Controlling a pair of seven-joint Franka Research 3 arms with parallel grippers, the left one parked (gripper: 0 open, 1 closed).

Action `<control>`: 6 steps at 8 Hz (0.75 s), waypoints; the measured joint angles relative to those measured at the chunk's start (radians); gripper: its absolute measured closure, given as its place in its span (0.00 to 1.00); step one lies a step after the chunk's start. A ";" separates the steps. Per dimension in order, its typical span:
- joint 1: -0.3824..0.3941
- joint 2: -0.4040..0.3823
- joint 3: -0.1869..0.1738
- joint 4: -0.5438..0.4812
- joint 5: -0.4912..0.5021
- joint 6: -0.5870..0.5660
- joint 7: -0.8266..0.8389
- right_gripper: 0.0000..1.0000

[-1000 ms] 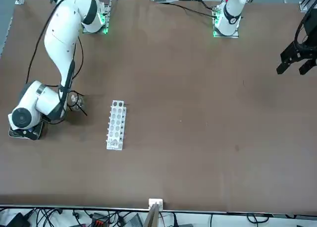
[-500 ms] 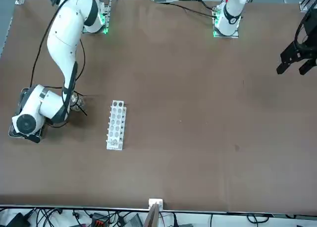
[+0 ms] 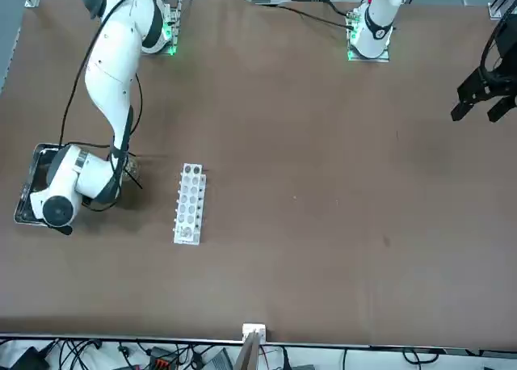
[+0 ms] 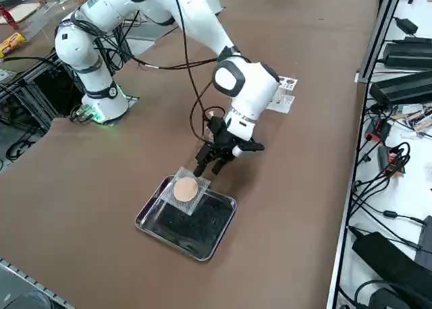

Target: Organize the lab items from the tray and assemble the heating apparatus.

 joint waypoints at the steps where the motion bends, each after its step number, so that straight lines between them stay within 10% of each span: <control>1: -0.001 0.004 0.004 0.000 -0.020 -0.014 0.002 0.06; 6: -0.005 0.007 0.045 0.003 -0.052 -0.039 0.003 0.11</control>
